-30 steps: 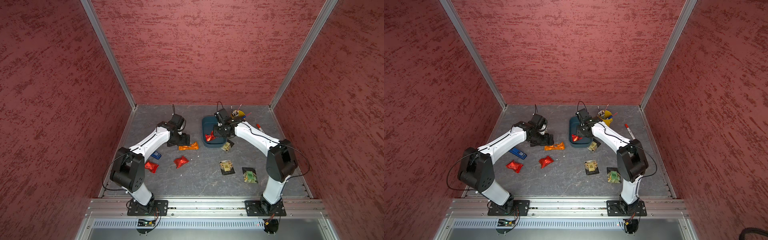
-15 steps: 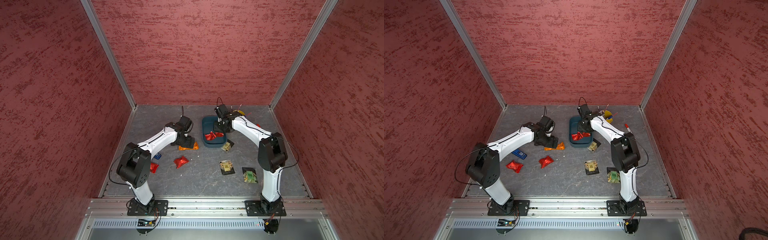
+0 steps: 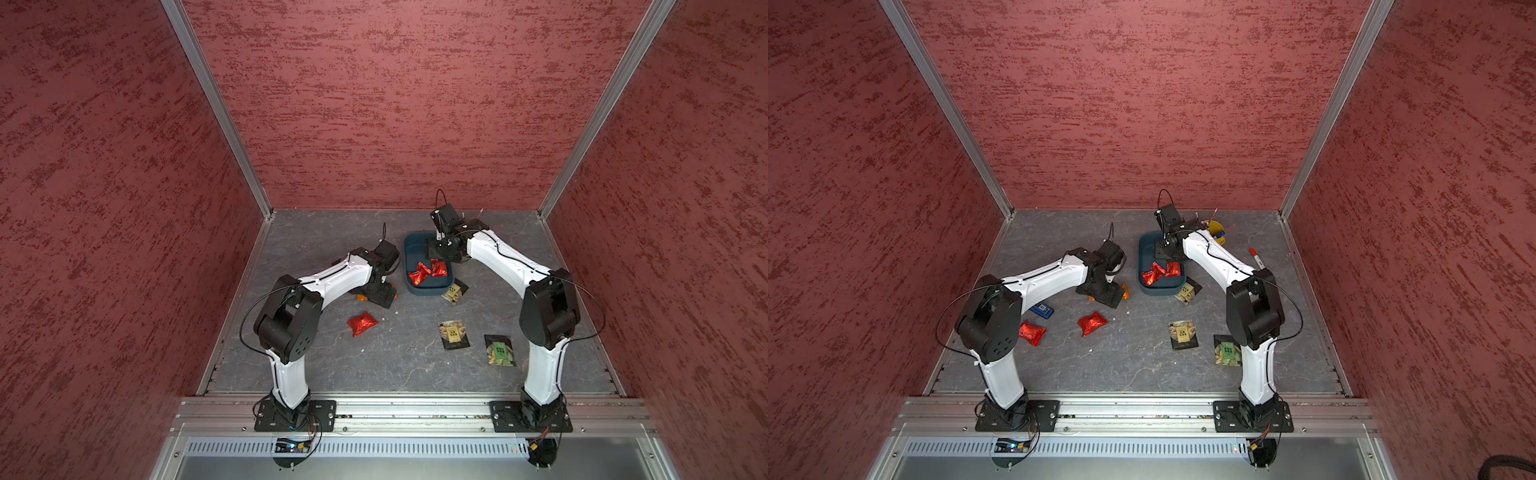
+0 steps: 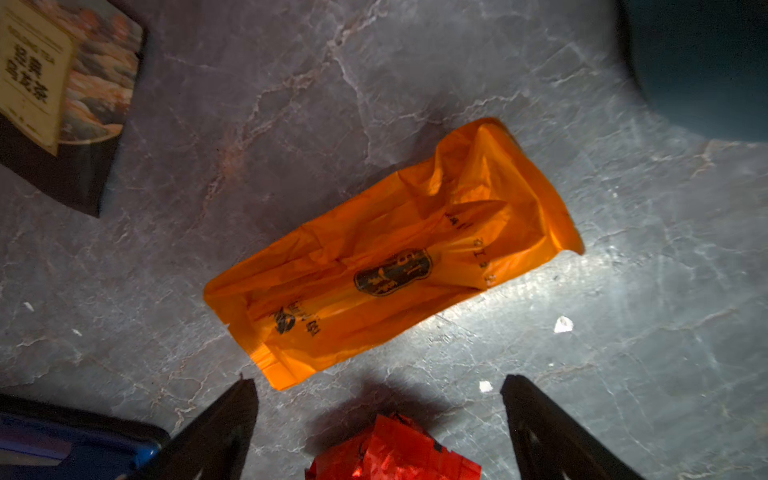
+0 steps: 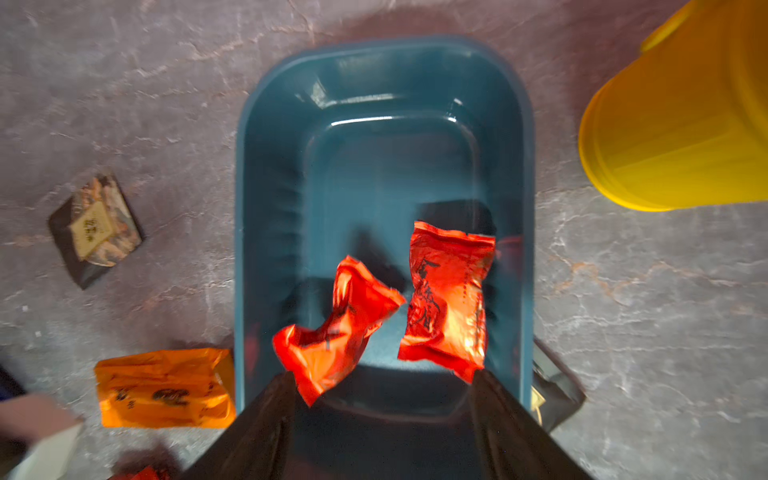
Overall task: Put the tea bags into the storage box
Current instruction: Pick up the tea bag from the center of the board.
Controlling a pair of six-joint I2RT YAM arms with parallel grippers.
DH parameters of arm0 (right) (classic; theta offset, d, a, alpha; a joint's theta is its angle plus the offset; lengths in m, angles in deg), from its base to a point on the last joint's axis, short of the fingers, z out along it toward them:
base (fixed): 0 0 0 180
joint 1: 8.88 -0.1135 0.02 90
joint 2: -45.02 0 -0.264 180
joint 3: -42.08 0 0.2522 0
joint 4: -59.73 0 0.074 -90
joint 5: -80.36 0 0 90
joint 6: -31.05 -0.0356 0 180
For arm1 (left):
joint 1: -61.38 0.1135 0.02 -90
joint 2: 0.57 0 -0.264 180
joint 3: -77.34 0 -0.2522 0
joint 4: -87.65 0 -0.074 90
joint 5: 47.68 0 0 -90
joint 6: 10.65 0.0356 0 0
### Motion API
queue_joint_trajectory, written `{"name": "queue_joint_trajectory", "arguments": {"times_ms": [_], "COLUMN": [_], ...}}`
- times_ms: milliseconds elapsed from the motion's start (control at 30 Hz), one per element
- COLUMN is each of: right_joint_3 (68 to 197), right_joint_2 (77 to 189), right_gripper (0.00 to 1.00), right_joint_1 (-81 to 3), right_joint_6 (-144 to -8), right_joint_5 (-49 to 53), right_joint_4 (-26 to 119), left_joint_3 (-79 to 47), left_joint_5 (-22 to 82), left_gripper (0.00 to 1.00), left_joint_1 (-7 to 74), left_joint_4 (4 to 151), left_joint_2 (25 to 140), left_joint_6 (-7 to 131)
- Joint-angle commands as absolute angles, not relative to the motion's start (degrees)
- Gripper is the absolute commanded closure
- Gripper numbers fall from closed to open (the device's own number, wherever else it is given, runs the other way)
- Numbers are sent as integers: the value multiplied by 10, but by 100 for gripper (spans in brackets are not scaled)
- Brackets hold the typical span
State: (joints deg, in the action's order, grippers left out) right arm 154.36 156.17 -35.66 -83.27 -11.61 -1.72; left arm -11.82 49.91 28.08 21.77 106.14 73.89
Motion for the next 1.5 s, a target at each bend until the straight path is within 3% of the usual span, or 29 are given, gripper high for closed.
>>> {"name": "queue_joint_trajectory", "arguments": {"times_ms": [0,500,733,1033,1200,1467], "right_joint_3": [1559,1538,1536,1529,1492,1414], "right_joint_2": [1512,1454,1450,1443,1424,1379], "right_gripper": [27,26,27,33,34,34], "right_joint_1": [-354,-347,-347,-347,-347,-350], "right_joint_6": [-823,-825,-829,-847,-871,-904], "right_joint_5": [-134,-136,-137,-124,-108,-95], "right_joint_4": [-36,-55,-58,-54,-33,-2], "left_joint_3": [-86,-16,-25,-30,-25,-14], "left_joint_5": [510,526,485,461,458,461], "left_gripper": [4,4,11,36,57,69], "left_joint_1": [282,295,306,305,305,309], "left_joint_4": [219,211,209,211,213,198], "left_joint_2": [1088,1168,1161,1159,1163,1156], "left_joint_6": [758,771,758,748,742,747]}}
